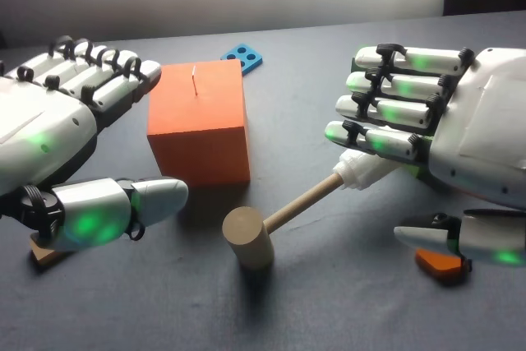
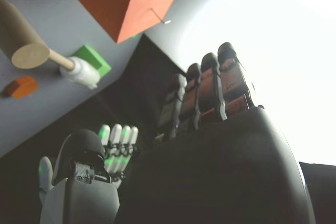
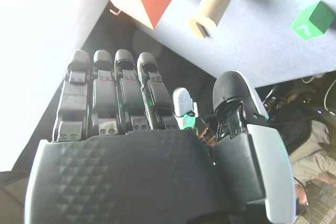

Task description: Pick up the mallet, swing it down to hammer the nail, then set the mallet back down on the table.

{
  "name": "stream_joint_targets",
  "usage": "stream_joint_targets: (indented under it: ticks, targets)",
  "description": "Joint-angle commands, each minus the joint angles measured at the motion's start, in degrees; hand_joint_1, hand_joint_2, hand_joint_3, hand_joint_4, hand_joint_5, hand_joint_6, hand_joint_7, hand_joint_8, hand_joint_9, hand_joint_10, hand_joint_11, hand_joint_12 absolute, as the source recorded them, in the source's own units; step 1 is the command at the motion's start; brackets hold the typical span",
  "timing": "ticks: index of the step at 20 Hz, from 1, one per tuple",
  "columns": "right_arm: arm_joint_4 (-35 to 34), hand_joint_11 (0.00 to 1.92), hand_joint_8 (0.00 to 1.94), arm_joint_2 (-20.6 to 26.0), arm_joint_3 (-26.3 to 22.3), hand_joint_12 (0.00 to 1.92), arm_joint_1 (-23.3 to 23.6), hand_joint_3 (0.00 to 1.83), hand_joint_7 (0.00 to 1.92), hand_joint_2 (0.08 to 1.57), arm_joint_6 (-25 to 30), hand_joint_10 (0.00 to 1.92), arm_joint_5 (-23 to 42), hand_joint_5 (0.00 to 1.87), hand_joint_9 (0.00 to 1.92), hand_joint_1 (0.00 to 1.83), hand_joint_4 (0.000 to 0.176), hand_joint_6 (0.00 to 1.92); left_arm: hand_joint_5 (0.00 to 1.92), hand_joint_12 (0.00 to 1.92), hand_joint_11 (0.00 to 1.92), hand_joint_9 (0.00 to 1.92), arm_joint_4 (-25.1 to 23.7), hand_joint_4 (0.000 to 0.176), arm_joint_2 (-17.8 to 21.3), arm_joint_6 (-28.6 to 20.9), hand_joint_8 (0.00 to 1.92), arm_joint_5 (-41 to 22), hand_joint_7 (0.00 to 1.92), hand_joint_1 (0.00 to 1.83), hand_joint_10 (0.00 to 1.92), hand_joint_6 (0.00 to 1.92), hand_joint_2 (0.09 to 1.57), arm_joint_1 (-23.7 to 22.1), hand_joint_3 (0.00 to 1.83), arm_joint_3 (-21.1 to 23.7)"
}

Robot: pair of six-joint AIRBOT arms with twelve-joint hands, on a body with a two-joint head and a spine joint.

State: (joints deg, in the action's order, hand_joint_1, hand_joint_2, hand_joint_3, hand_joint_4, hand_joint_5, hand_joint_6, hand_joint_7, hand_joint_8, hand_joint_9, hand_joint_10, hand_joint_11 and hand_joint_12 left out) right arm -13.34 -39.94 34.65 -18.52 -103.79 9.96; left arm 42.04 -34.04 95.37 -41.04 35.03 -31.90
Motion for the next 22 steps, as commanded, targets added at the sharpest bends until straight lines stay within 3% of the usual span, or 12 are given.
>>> stream_joint_targets:
  ticks: [1, 4, 6, 7, 9, 10, 13, 14, 15, 17, 20, 22]
  targets:
    - [0.26, 0.0, 0.0, -0.2, 0.55, 0.08, 0.23, 0.0, 0.13, 1.29, -0.06, 0.0, 6.24, 0.13, 0.09, 0.0, 0.0, 0.0, 0.0, 0.0, 0.0, 0.0, -2.94, 0.0, 0.83, -1.13, 0.0, -5.71, 0.0, 0.0, 0.0, 0.0, 1.17, -0.26, 0.03, -0.37]
    - [-1.03, 0.0, 0.0, -2.11, 2.58, 0.04, 0.11, 0.0, 0.08, 1.22, -0.15, 0.0, 5.75, 0.07, 0.06, 0.01, 0.0, 0.0, 0.0, 0.0, 0.0, 0.0, -9.49, 0.0, 0.94, -7.43, 0.0, -5.68, 0.0, 0.0, 0.0, 0.0, 1.16, 0.82, 0.02, -1.72]
    - [-6.41, 0.0, 0.0, -3.32, 3.94, 0.05, 1.09, 0.0, 0.04, 1.14, -3.77, 0.0, 4.09, 0.02, 0.04, 0.28, 0.0, 0.0, 0.0, 0.0, 0.0, 0.0, -15.72, 0.0, 1.21, -13.78, 0.0, -4.85, 0.0, 0.0, 0.0, 0.0, 1.16, 1.63, 0.02, -3.39]
    - [-9.87, 0.0, 0.0, -3.7, 4.32, 0.02, 1.94, 0.0, 0.01, 1.12, -6.25, 0.0, 2.71, 0.0, 0.01, 0.31, 0.0, 0.0, 0.0, 0.0, 0.0, 0.0, -18.38, 0.0, 1.3, -16.25, 0.0, -4.37, 0.0, 0.0, 0.0, 0.0, 1.15, 1.94, 0.01, -4.18]
    - [-15.5, 0.0, 0.0, -4.45, 4.98, 0.0, 3.58, 0.0, 0.0, 1.01, -9.2, 0.0, 0.93, 0.0, 0.0, 0.63, 0.0, 0.0, 0.0, 0.0, 0.0, 0.0, -23.75, 0.0, 1.38, -22.34, 0.0, -2.92, 0.0, 0.0, 0.0, 0.0, 1.15, 2.69, 0.01, -5.9]
    - [-22.38, 0.0, 0.0, -5.03, 5.09, 0.0, 4.25, 0.0, 0.0, 0.96, -15.02, 0.0, 0.94, 0.0, 0.0, 0.78, 0.0, 0.0, 0.0, 0.0, 0.0, 0.0, -26.97, 0.0, 1.4, -25.44, 0.0, -2.26, 0.0, 0.0, 0.0, 0.0, 1.14, 3.28, 0.0, -6.93]
    - [-49.91, 0.0, 0.0, -8.2, 6.57, 0.0, 4.93, 0.0, 0.0, 0.89, -41.75, 0.0, 4.41, 0.0, 0.0, 0.94, 0.0, 0.0, 0.0, 0.0, 0.0, 0.0, -37.69, 0.0, 1.4, -35.57, 0.0, -1.87, 0.0, 0.0, 0.0, 0.0, 1.11, 4.67, 0.0, -10.07]
    - [-56.94, 0.0, 0.0, -9.36, 7.52, 0.0, 5.12, 0.0, 0.0, 0.89, -47.4, 0.0, 5.32, 0.0, 0.0, 1.02, 0.0, 0.0, 0.0, 0.0, 0.0, 0.0, -41.86, 0.0, 1.39, -39.33, 0.0, -1.87, 0.0, 0.0, 0.0, 0.0, 1.11, 5.02, 0.0, -11.09]
    - [-60.69, 0.0, 0.0, -10.26, 8.5, 0.0, 5.34, 0.0, 0.0, 0.88, -49.5, 0.0, 5.35, 0.0, 0.0, 1.07, 0.0, 0.0, 0.0, 0.0, 0.0, 0.0, -44.89, 0.0, 1.39, -42.53, 0.0, -1.87, 0.0, 0.0, 0.0, 0.0, 1.11, 5.42, 0.0, -11.84]
    - [-61.89, 0.0, 0.0, -11.51, 9.52, 0.0, 5.33, 0.0, 0.0, 0.87, -49.61, 0.0, 5.65, 0.0, 0.0, 1.15, 0.0, 0.0, 0.0, 0.0, 0.0, 0.0, -49.04, 0.0, 1.37, -46.51, 0.0, -1.87, 0.0, 0.0, 0.0, 0.0, 1.12, 6.28, 0.0, -13.08]
    - [-73.68, 0.0, 0.0, -14.11, 10.79, 0.0, 6.1, 0.0, 0.0, 0.88, -58.28, 0.0, 8.49, 0.0, 0.0, 1.13, 0.0, 0.0, 0.0, 0.0, 0.0, 0.0, -52.44, 0.0, 1.16, -50.17, 0.0, -1.99, 0.0, 0.0, 0.0, 0.0, 1.12, 6.73, 0.0, -14.63]
    - [-76.11, 0.0, 0.0, -16.13, 12.39, 0.0, 6.12, 0.0, 0.0, 0.88, -59.61, 0.0, 8.79, 0.0, 0.0, 1.14, 0.0, 0.0, 0.0, 0.0, 0.0, 0.0, -53.96, 0.0, 0.25, -52.07, 0.0, -3.51, 0.0, 0.0, 0.0, 0.0, 1.12, 6.87, 0.0, -16.16]
